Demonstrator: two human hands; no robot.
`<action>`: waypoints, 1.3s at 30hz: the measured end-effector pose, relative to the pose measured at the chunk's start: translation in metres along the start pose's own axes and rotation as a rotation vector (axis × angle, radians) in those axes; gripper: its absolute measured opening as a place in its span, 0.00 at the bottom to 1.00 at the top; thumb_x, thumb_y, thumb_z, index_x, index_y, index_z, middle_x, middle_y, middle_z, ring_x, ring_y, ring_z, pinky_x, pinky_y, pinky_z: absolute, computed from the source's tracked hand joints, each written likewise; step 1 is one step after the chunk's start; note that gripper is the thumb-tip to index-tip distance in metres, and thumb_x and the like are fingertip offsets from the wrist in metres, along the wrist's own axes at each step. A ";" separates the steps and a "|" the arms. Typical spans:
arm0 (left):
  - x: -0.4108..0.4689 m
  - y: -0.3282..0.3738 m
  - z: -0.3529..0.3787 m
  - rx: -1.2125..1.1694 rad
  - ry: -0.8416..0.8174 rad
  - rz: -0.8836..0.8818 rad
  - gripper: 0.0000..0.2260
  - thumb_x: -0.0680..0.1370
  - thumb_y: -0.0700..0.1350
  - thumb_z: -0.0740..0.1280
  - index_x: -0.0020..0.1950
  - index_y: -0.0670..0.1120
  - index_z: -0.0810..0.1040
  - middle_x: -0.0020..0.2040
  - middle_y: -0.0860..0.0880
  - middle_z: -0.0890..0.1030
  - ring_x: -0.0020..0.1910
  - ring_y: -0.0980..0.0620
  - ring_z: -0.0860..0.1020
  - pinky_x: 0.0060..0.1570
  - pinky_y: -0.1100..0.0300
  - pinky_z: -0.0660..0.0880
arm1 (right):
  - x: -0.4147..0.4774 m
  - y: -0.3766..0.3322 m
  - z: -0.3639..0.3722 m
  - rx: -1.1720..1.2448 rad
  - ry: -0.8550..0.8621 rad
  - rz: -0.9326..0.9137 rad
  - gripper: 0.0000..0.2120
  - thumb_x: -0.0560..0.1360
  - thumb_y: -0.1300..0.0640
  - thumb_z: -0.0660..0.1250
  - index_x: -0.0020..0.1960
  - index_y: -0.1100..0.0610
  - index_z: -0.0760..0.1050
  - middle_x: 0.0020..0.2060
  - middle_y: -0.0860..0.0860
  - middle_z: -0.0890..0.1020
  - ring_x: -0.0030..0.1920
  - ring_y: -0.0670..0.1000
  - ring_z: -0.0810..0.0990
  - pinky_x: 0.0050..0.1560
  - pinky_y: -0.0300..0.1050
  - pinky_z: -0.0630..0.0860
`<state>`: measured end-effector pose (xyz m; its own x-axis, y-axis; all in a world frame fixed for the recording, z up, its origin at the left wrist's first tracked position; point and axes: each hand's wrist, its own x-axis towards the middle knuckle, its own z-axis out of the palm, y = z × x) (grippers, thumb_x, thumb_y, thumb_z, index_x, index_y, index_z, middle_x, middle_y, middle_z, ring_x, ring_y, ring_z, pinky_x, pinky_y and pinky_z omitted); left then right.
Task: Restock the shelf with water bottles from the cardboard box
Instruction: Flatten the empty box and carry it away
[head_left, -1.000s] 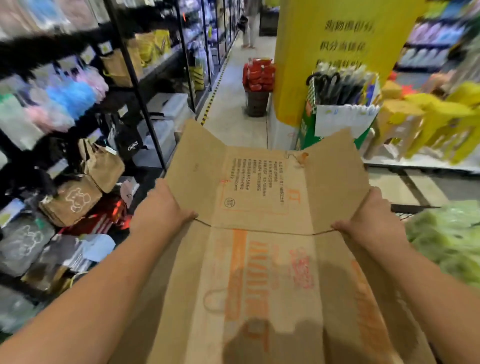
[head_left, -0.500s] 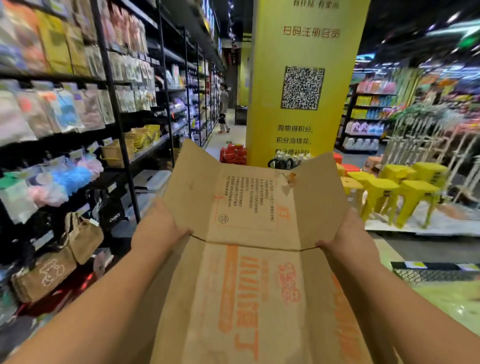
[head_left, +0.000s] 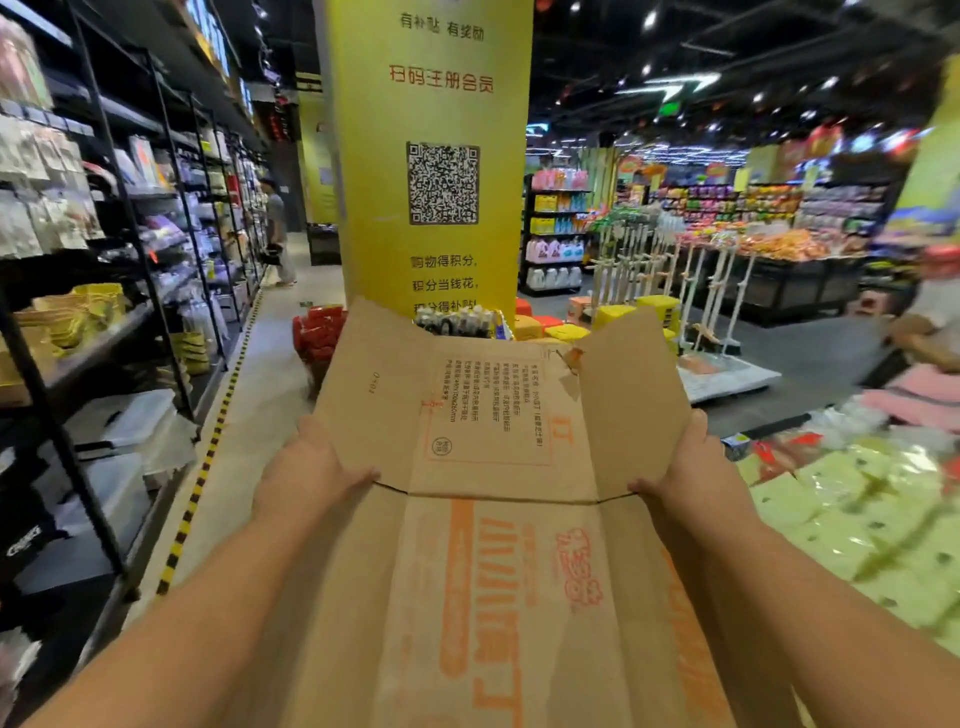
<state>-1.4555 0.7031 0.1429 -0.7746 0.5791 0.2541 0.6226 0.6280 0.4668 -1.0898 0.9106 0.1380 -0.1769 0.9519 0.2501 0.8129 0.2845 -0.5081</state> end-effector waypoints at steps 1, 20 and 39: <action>0.005 0.000 0.004 -0.005 -0.020 0.051 0.43 0.62 0.64 0.80 0.65 0.42 0.65 0.59 0.40 0.79 0.57 0.36 0.79 0.51 0.46 0.78 | -0.012 0.006 -0.004 0.011 0.017 0.031 0.46 0.60 0.46 0.84 0.65 0.54 0.57 0.55 0.60 0.76 0.52 0.65 0.80 0.43 0.55 0.75; -0.162 0.113 0.081 -0.164 -0.566 0.631 0.45 0.67 0.63 0.78 0.69 0.39 0.60 0.57 0.38 0.79 0.56 0.36 0.79 0.46 0.49 0.75 | -0.366 0.112 -0.141 -0.309 0.344 0.767 0.51 0.62 0.45 0.83 0.69 0.57 0.53 0.57 0.64 0.77 0.55 0.66 0.80 0.44 0.54 0.72; -0.692 0.255 -0.005 -0.338 -0.886 1.249 0.49 0.61 0.64 0.81 0.65 0.36 0.60 0.54 0.36 0.82 0.54 0.35 0.82 0.50 0.45 0.79 | -0.870 0.216 -0.362 -0.384 0.698 1.498 0.57 0.66 0.42 0.80 0.77 0.52 0.43 0.62 0.61 0.71 0.57 0.64 0.77 0.49 0.57 0.76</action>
<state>-0.7612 0.4598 0.0905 0.5776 0.8092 0.1073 0.6490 -0.5350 0.5409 -0.5594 0.1025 0.1092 0.9902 0.0827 0.1128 0.1237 -0.8943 -0.4300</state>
